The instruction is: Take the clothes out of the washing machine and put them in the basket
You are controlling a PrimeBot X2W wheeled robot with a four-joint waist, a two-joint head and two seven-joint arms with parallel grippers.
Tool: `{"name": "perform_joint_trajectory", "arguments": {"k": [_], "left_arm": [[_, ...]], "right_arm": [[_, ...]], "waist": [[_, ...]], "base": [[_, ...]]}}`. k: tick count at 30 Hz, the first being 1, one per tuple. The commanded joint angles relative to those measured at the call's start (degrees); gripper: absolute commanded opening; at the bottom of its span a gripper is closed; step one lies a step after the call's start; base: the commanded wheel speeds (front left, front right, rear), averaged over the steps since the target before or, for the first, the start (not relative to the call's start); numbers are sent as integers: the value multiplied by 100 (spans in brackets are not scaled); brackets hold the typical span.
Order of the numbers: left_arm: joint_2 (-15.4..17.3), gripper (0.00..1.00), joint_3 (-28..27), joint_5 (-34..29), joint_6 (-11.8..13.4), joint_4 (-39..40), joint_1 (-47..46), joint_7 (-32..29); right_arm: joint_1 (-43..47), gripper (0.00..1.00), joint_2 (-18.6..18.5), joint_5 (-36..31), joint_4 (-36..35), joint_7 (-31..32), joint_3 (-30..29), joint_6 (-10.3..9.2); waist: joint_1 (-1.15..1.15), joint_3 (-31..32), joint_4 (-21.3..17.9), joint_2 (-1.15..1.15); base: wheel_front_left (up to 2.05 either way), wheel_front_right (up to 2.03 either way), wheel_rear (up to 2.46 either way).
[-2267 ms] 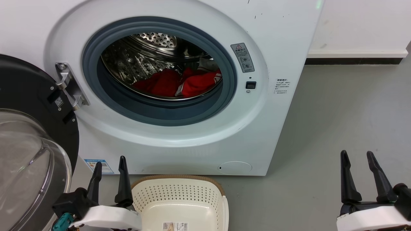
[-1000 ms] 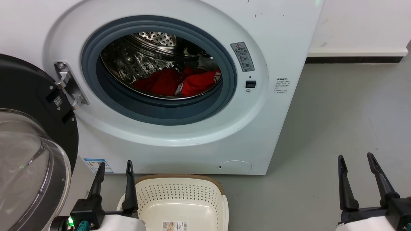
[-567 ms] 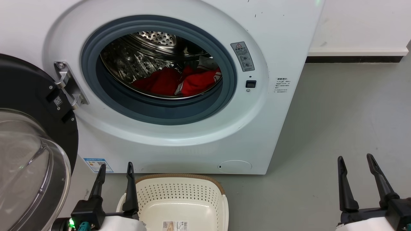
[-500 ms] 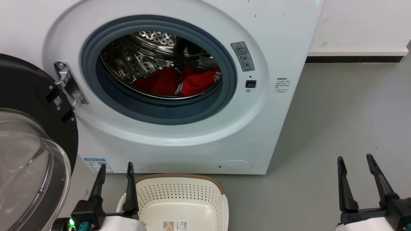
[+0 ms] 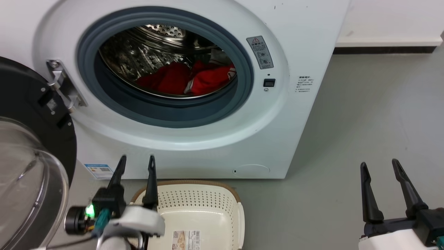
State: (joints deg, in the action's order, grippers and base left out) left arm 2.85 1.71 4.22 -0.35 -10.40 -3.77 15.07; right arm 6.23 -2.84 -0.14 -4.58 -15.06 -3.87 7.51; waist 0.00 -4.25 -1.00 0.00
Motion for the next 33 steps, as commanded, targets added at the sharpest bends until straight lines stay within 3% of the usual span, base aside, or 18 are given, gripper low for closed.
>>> {"name": "perform_joint_trajectory", "arguments": {"k": [1,9,19,26,33], "left_arm": [[23,100,10,-46,-48,-141,-215,15],[232,100,-106,-173,-198,-1516,-1850,16],[801,100,55,-380,-403,-3653,-4301,-41],[1293,100,213,-432,-572,-4728,-5955,-752],[1706,100,454,-375,-693,-5287,-7205,-1565]], "right_arm": [[-87,100,-6,-19,-32,-18,5,-3],[-383,100,-2,10,-81,-16,41,-4],[-948,100,0,237,-129,-16,99,-4],[-1405,100,1,547,-180,-16,213,-4],[-1673,100,3,867,-207,-16,288,-4]], "waist": [[0,-94,-78,0],[0,-653,-455,0],[0,-1667,-1046,0],[0,-2499,-1492,0],[0,-3194,-1838,0]], "base": [[0,0,0],[0,0,0],[0,0,0],[0,0,0],[0,0,0]]}}
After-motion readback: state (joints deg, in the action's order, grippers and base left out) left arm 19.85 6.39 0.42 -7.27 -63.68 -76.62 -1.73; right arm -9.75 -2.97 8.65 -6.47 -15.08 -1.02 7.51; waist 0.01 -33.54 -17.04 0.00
